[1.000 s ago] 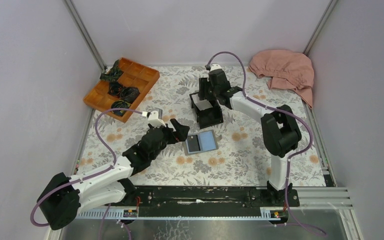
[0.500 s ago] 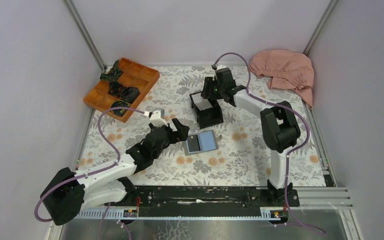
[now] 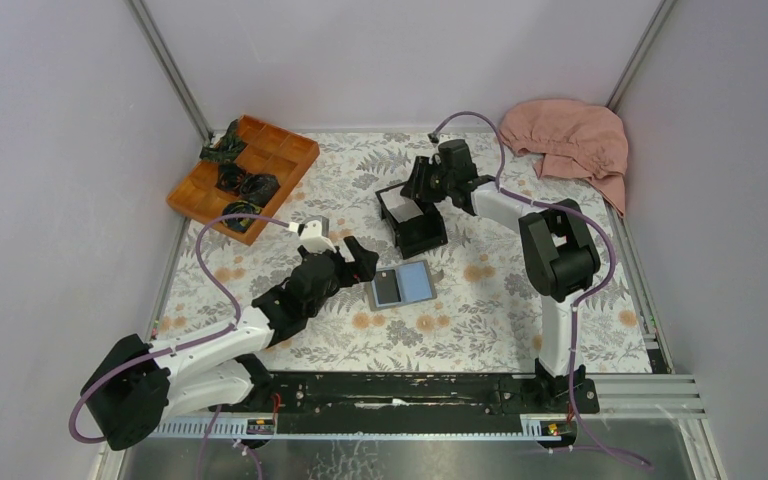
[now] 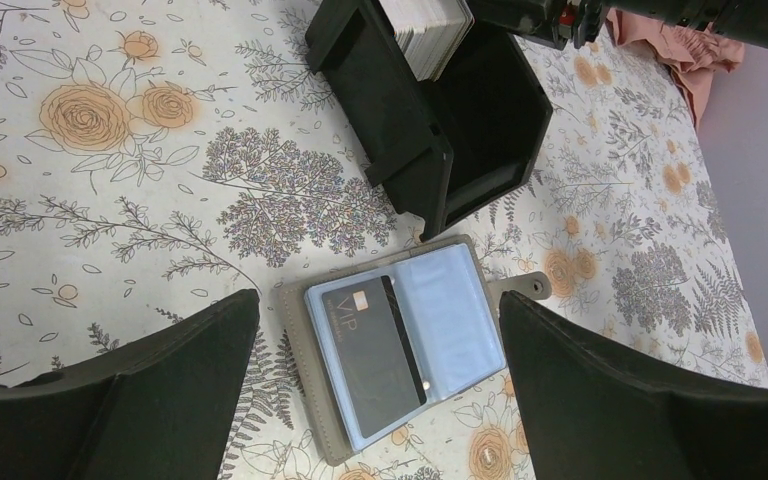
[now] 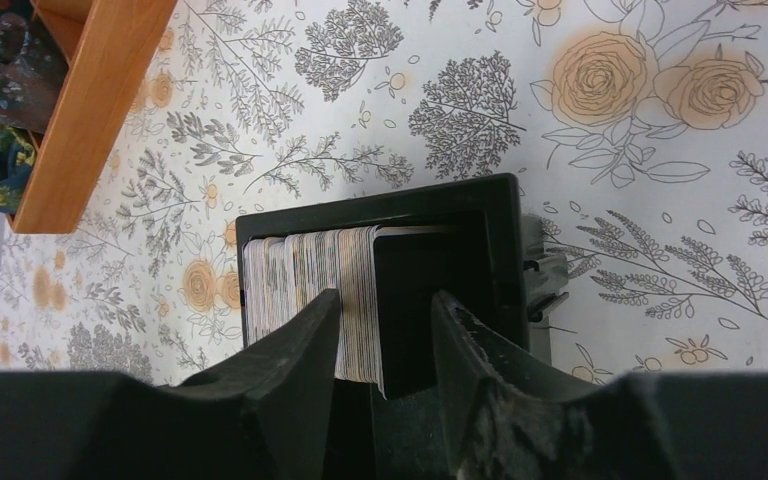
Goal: Put the credit cards into the card holder
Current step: Pick up the credit card from the storage box.
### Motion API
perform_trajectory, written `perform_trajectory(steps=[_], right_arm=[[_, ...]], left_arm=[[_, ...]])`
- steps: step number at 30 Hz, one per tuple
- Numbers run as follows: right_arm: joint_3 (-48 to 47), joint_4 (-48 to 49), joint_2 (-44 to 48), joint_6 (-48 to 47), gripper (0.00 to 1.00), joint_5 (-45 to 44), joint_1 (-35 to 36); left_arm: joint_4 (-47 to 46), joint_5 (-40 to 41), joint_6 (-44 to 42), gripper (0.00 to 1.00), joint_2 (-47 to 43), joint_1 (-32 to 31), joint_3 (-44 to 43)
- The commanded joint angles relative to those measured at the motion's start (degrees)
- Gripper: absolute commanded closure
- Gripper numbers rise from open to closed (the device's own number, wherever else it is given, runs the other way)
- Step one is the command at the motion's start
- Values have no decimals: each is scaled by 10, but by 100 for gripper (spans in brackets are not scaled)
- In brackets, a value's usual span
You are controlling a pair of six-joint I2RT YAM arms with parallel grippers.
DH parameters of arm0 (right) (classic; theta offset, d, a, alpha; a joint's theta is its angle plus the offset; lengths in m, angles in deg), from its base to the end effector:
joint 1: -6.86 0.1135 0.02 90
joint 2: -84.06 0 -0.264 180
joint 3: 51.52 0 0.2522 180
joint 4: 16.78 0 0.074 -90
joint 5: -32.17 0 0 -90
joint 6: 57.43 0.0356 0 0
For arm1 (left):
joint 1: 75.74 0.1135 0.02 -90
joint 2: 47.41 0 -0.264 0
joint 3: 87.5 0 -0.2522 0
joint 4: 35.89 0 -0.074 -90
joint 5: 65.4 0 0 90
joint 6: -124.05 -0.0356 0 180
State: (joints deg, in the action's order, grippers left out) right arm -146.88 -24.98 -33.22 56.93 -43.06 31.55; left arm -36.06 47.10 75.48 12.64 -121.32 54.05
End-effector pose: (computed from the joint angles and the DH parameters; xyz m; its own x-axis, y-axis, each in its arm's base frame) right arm 0.4221 0.2040 0.1996 -0.6646 0.1334 -0.7352 -0.3624 0.8029 0.4733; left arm 0.1652 -0.1492 0.2104 -0.4634 -0.4006 -0.7904 0.1386 0.8483 -0.5111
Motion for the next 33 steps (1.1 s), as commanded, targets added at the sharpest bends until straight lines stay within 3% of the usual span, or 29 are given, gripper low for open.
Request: perform_trajectory(steps=[1,33], right_arm=[[13,17,2,19,57,39,3],[17,28,43,40,57,58,2]], left_arm=[[3,14,-4,4,-1,4,-24],[10,17,1,6,0,5,-23]])
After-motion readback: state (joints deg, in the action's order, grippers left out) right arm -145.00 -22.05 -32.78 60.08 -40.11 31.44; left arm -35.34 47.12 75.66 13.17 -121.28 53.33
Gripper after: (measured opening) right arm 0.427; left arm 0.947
